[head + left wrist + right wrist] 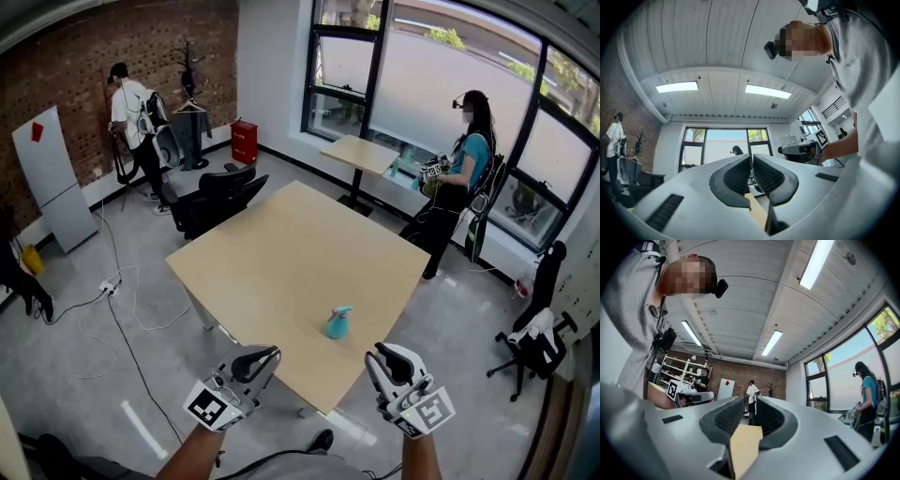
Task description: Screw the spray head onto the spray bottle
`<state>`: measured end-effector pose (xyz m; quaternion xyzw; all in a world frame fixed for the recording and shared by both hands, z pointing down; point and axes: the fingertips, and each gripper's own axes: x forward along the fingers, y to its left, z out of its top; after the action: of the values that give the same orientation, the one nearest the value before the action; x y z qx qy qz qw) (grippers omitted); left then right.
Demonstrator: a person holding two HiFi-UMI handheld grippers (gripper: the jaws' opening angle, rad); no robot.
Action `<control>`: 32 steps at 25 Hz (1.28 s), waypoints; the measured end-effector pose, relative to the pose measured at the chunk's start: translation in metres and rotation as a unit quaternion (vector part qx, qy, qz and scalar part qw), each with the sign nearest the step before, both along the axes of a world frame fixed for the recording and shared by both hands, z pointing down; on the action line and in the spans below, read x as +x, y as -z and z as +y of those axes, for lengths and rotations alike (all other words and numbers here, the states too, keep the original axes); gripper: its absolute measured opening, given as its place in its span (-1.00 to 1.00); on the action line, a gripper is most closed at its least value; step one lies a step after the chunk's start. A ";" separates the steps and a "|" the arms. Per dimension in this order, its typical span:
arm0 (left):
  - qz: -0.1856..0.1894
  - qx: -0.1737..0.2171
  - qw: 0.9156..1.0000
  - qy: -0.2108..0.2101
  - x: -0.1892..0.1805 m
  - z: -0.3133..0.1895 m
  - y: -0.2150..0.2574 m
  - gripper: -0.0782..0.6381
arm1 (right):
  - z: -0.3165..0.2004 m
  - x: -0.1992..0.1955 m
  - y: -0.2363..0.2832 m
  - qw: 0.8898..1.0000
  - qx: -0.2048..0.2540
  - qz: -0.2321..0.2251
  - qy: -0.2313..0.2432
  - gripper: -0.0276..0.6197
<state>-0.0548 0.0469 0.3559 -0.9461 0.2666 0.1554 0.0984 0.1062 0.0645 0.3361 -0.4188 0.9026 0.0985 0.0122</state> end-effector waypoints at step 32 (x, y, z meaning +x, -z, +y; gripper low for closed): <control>-0.262 -0.244 0.917 -0.174 0.231 -0.243 -0.403 0.20 | -0.264 0.055 -0.318 0.807 -0.260 0.500 0.178 -0.43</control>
<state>0.1758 -0.1963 0.7585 -0.9790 0.0917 -0.1536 -0.0979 0.1609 -0.1990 0.6542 -0.1311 0.8342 0.0526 -0.5331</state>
